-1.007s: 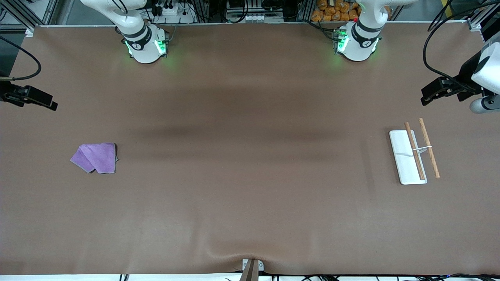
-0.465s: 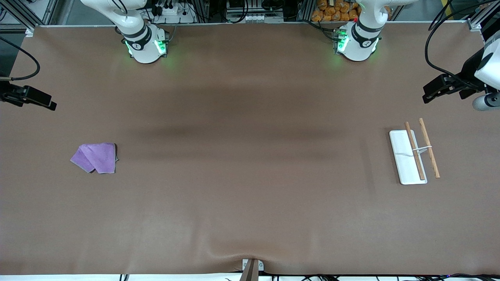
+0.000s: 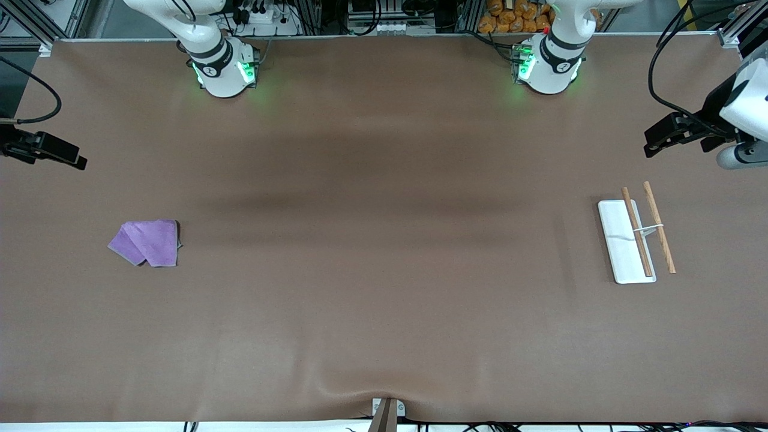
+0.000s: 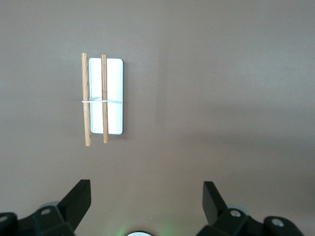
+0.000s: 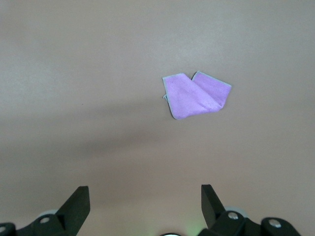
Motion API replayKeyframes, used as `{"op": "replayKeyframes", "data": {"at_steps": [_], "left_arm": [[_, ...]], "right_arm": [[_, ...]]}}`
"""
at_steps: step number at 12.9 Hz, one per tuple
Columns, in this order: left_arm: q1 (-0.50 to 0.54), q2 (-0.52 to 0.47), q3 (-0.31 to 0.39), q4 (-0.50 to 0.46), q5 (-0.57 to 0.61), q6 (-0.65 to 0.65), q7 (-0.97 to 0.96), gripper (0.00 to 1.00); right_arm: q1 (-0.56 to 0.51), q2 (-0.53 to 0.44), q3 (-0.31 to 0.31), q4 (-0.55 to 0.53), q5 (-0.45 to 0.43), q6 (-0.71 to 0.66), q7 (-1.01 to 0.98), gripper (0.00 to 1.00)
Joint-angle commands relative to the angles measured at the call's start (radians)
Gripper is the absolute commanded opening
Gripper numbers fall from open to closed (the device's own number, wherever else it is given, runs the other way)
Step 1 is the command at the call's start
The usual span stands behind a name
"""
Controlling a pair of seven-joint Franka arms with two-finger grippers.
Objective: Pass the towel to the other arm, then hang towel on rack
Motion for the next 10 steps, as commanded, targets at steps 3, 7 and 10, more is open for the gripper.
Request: {"op": "replayKeyframes", "data": {"at_steps": [3,7,10], "left_arm": [[-0.005,0.0,-0.024,0.004,0.005,-0.011,0.003,1.0],[0.002,0.004,-0.034,0.004,0.005,-0.01,0.001,1.0],[0.002,0.005,-0.034,0.004,0.004,-0.01,0.0,1.0]], "right_arm": [[-0.016,0.003,0.005,0.009,0.018,-0.009,-0.003,1.0],[-0.018,0.003,0.005,0.007,0.018,-0.009,-0.005,1.0],[-0.016,0.003,0.005,0.007,0.018,-0.009,-0.003,1.0]]}}
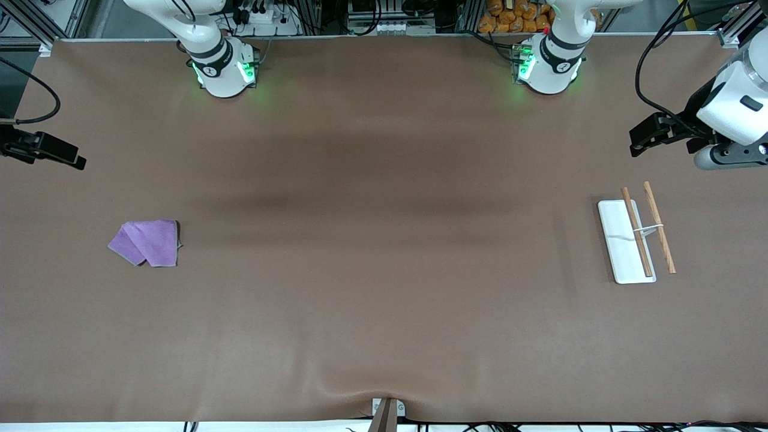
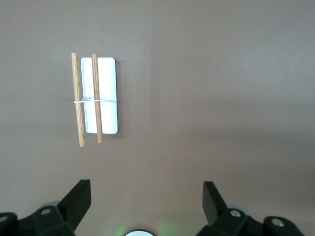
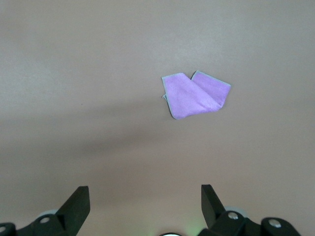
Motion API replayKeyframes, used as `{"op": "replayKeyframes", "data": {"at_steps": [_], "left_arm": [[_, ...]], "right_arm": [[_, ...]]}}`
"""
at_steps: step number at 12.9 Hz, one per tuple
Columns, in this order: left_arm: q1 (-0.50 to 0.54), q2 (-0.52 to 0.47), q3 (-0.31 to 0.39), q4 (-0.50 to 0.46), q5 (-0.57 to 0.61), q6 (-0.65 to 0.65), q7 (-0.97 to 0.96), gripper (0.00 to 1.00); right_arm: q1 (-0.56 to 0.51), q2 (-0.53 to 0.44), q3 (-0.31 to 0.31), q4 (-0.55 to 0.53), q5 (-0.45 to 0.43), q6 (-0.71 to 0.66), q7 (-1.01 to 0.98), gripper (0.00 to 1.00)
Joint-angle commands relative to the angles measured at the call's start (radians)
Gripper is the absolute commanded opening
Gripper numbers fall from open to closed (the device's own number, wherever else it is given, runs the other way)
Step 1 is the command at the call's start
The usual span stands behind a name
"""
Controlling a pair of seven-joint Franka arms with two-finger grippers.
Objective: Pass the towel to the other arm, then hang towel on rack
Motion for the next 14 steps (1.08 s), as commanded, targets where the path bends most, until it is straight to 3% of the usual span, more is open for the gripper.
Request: {"op": "replayKeyframes", "data": {"at_steps": [1,14], "left_arm": [[0.006,-0.001,-0.008,0.005,0.004,-0.009,0.0,1.0],[0.012,-0.002,-0.009,0.003,-0.001,-0.009,0.001,1.0]], "right_arm": [[-0.016,0.003,0.006,0.008,0.018,-0.009,-0.005,1.0],[-0.017,0.042,0.006,-0.002,0.015,-0.015,-0.032,1.0]]}}
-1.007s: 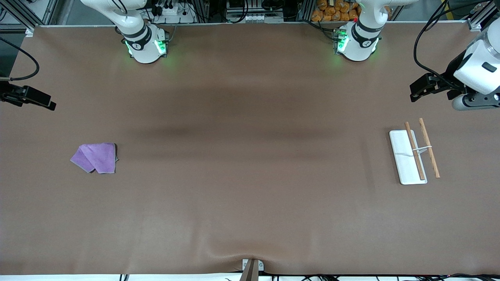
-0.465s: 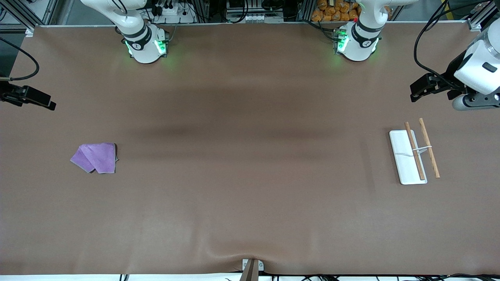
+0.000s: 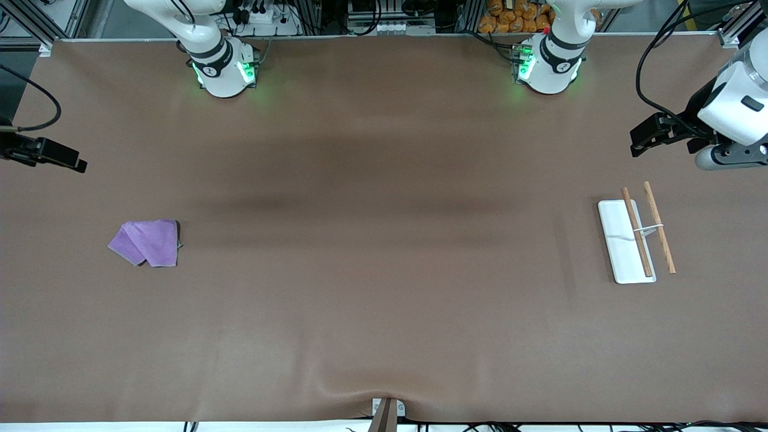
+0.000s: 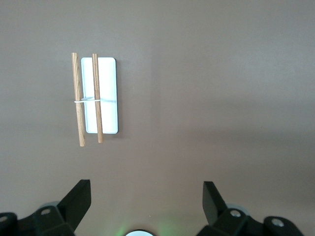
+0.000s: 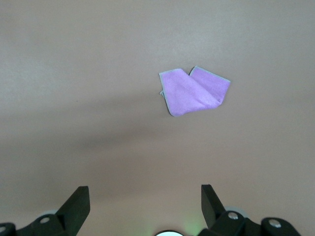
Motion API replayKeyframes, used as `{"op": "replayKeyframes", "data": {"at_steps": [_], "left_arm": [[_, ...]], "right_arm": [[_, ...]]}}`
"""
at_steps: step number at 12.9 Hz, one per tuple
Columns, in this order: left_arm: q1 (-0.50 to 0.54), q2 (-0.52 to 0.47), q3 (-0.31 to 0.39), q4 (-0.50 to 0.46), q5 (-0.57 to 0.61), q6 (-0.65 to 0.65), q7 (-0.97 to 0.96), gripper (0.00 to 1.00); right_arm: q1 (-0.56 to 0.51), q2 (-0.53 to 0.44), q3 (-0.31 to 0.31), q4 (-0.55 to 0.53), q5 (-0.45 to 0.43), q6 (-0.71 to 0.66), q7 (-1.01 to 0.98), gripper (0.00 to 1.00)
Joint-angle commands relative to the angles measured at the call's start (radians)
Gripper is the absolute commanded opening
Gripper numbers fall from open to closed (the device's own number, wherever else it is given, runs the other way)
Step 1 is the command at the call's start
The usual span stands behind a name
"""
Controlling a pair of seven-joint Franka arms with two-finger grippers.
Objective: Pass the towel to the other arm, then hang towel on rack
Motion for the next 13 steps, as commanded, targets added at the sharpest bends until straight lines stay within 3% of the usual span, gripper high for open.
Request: {"op": "replayKeyframes", "data": {"at_steps": [1,5,10,13], "left_arm": [[0.01,-0.003,-0.009,0.003,-0.001,-0.009,0.002,1.0],[0.007,-0.003,-0.009,0.003,-0.002,-0.009,0.002,1.0],[0.004,-0.003,-0.009,0.003,-0.002,-0.009,0.0,1.0],[0.004,-0.004,-0.009,0.002,-0.002,-0.012,0.002,1.0]], "right_arm": [[-0.008,0.01,0.006,-0.014,0.015,-0.009,-0.016,1.0],[-0.015,0.062,0.007,-0.033,0.016,0.009,-0.076,1.0],[-0.087,0.103,0.006,-0.213,0.082,0.207,-0.283,1.0],[-0.12,0.181,0.006,-0.228,0.084,0.276,-0.409,1.0]]}}
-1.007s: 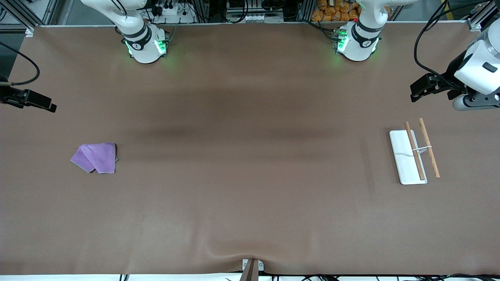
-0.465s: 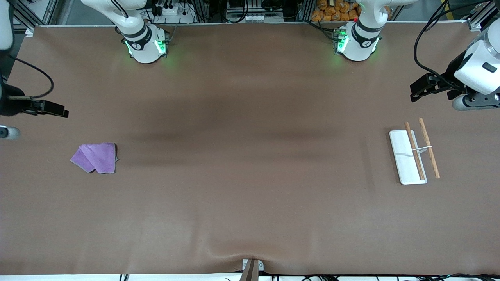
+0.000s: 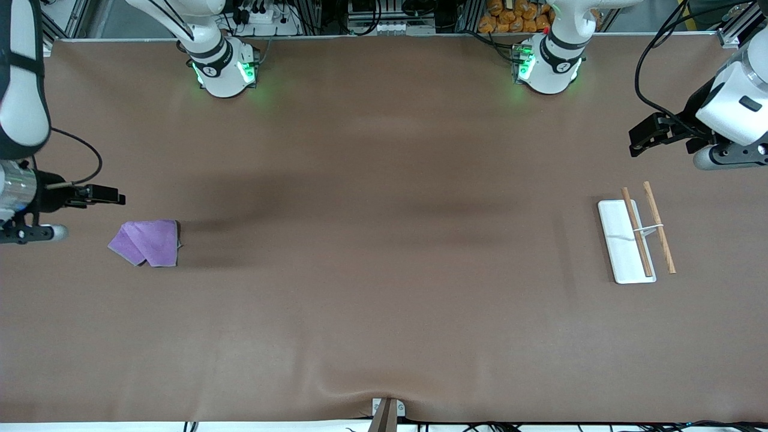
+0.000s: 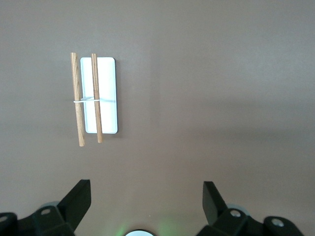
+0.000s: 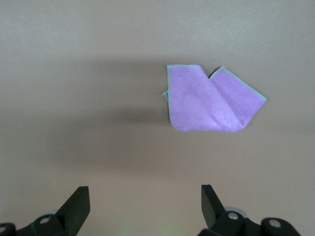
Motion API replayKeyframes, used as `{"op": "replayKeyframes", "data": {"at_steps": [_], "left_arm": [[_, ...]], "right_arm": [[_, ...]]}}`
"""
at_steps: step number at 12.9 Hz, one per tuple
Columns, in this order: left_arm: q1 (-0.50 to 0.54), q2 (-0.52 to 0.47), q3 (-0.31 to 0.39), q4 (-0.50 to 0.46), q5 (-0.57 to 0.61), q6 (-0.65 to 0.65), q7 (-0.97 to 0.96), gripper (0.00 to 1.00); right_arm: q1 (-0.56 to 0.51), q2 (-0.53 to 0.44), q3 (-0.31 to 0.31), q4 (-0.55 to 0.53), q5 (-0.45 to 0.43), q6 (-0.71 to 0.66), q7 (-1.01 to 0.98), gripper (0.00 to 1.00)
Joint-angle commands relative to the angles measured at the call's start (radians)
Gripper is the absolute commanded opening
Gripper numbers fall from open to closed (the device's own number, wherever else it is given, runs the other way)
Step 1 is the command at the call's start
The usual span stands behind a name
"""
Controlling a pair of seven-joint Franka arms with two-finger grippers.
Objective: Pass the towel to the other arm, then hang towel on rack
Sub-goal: 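Reach the right gripper down to the purple towel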
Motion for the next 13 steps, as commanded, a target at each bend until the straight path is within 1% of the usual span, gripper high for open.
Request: {"op": "replayKeyframes", "data": {"at_steps": [1,4,5,6,8,12,13], "left_arm": [[0.004,-0.004,-0.007,0.003,-0.002,-0.012,0.002,1.0],[0.004,-0.003,-0.007,0.003,-0.002,-0.01,0.002,1.0],[0.004,-0.003,-0.007,0.003,-0.002,-0.01,0.002,1.0],[0.004,-0.003,-0.007,0.004,-0.002,-0.01,0.002,1.0],[0.006,-0.001,-0.007,0.003,-0.002,-0.01,0.003,1.0],[0.004,0.0,-0.007,-0.002,-0.002,-0.01,0.003,1.0],[0.003,0.002,-0.007,-0.006,-0.002,-0.01,0.003,1.0]], "right_arm": [[-0.034,0.063,0.009,-0.006,0.019,0.056,-0.111,1.0],[-0.094,0.164,0.009,-0.006,0.02,0.154,-0.34,1.0],[-0.113,0.19,0.009,-0.006,0.02,0.175,-0.388,1.0],[-0.127,0.209,0.01,-0.006,0.02,0.194,-0.436,1.0],[-0.146,0.238,0.01,-0.006,0.02,0.235,-0.602,1.0],[-0.187,0.272,0.01,-0.01,0.022,0.237,-0.856,1.0],[-0.204,0.287,0.01,-0.012,0.047,0.238,-0.955,1.0]]}}
